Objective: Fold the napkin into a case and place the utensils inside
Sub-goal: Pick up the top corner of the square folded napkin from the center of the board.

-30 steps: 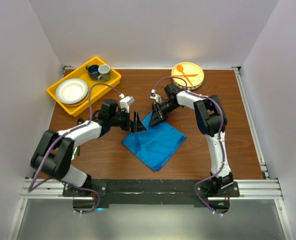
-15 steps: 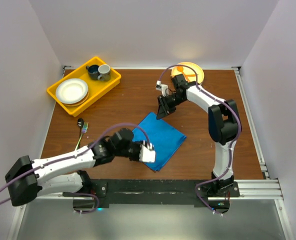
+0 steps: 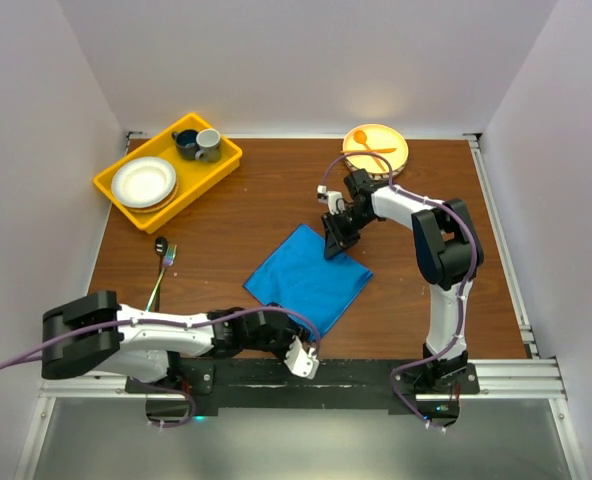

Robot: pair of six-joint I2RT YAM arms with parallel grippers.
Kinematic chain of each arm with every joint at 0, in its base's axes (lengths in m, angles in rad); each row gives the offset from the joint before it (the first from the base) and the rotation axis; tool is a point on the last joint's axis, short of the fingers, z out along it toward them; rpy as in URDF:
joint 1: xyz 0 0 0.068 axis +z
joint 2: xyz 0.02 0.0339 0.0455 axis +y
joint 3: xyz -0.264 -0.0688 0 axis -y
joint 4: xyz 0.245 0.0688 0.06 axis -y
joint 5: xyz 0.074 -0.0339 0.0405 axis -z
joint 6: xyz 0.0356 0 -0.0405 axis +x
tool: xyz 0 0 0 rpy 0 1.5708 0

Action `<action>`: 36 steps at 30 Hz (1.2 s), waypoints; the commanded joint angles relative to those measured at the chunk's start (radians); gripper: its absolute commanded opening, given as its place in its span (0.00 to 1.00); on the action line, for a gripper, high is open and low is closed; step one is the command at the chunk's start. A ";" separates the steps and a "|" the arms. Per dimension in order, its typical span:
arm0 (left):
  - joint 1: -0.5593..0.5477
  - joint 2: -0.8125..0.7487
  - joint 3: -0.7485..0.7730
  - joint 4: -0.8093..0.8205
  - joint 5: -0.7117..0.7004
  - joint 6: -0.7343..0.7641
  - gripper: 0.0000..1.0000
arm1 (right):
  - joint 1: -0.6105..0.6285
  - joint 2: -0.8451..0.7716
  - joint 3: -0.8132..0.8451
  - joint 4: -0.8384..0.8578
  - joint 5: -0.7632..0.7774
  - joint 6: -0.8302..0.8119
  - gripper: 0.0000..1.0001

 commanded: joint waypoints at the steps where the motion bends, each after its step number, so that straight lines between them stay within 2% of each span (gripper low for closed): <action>1: -0.041 0.037 -0.004 0.176 -0.022 0.026 0.45 | 0.003 -0.022 -0.020 0.047 0.031 -0.001 0.24; 7: -0.064 0.097 -0.008 0.233 -0.020 -0.002 0.38 | 0.003 -0.019 -0.043 0.056 0.038 -0.001 0.24; 12: -0.064 0.085 -0.027 0.241 -0.028 -0.019 0.32 | 0.001 -0.016 -0.055 0.055 0.041 -0.007 0.24; 15: -0.063 0.069 -0.040 0.238 -0.031 -0.022 0.24 | 0.003 -0.013 -0.060 0.055 0.041 -0.008 0.24; 16: -0.063 0.059 -0.043 0.239 -0.033 -0.022 0.18 | 0.001 -0.015 -0.061 0.055 0.042 -0.008 0.24; 19: -0.061 0.037 -0.050 0.238 -0.033 -0.025 0.07 | 0.001 -0.018 -0.064 0.055 0.038 -0.008 0.24; 22: -0.044 0.022 -0.043 0.224 -0.027 -0.051 0.00 | 0.001 -0.019 -0.060 0.049 0.025 -0.005 0.24; 27: -0.003 -0.019 -0.040 0.233 0.006 -0.080 0.00 | 0.003 -0.022 -0.046 0.037 0.008 0.004 0.24; 31: 0.051 -0.029 0.024 0.183 0.070 -0.124 0.00 | 0.001 -0.031 -0.014 0.017 -0.027 0.014 0.25; 36: 0.186 0.002 0.132 0.109 0.154 -0.181 0.00 | -0.034 -0.068 0.061 -0.009 -0.100 0.050 0.32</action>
